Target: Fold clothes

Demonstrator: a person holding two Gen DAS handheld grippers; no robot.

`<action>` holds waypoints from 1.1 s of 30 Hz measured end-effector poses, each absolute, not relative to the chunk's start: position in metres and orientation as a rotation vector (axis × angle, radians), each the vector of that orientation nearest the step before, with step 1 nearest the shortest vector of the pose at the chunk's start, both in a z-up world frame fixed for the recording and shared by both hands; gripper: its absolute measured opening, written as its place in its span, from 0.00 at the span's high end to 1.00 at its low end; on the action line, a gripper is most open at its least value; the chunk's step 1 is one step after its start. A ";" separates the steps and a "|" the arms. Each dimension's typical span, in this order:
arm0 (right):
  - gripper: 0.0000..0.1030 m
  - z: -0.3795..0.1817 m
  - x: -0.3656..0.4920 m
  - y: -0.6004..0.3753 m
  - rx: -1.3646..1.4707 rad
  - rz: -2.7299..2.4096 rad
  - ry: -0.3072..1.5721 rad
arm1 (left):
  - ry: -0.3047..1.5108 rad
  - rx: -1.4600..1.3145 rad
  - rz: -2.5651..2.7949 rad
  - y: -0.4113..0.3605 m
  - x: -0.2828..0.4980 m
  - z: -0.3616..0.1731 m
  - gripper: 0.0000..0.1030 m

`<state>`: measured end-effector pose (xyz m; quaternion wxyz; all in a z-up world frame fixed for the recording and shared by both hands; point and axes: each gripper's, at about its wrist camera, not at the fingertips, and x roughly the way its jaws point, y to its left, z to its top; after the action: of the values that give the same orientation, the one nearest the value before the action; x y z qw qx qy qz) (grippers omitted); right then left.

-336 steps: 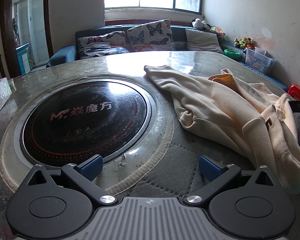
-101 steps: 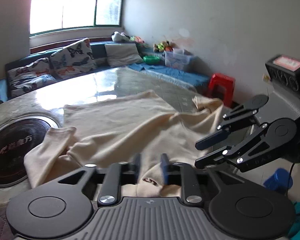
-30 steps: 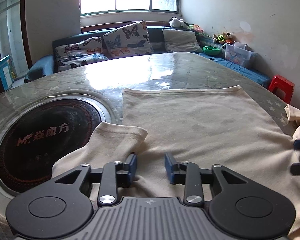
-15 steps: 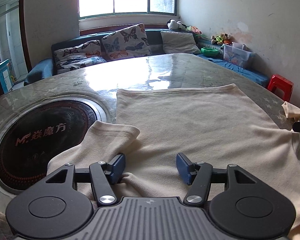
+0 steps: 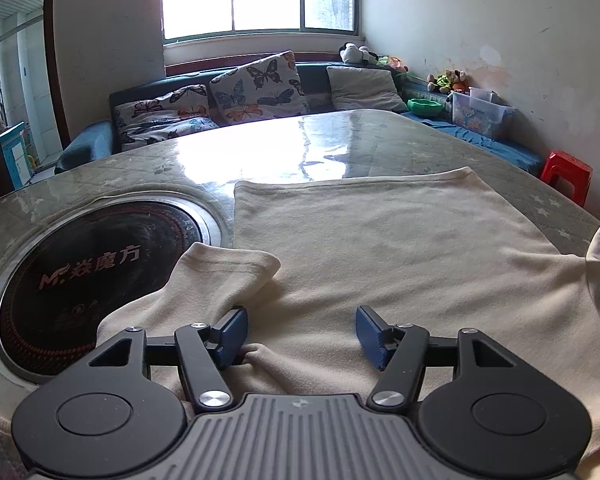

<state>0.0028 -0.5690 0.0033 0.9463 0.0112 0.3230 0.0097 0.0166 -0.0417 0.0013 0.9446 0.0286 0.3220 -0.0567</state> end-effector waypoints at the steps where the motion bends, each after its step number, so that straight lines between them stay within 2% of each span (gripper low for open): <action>1: 0.11 0.004 0.004 -0.566 0.017 0.035 0.653 | 0.656 0.058 -0.113 -0.042 0.016 0.001 0.38; 6: 0.11 -0.003 0.025 -0.557 -0.008 0.075 0.673 | 0.659 0.059 -0.102 -0.044 0.013 0.003 0.37; 9: 0.04 -0.006 0.037 -0.551 -0.023 0.099 0.684 | 0.662 0.056 -0.090 -0.046 0.011 0.005 0.37; 14: 0.03 -0.006 0.045 -0.545 -0.029 0.109 0.686 | 0.674 0.046 -0.094 -0.049 0.008 0.009 0.36; 17: 0.00 -0.010 0.043 -0.539 -0.047 0.109 0.675 | 0.672 0.034 -0.080 -0.046 0.007 0.011 0.36; 33: 0.00 -0.012 0.038 -0.540 -0.042 0.109 0.645 | 0.624 -0.048 0.298 0.015 -0.019 0.019 0.32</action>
<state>0.0378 -0.5401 -0.0116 0.9468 -0.0209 0.3167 0.0535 -0.0185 0.0154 0.0191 0.9406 -0.0234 0.3057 0.1459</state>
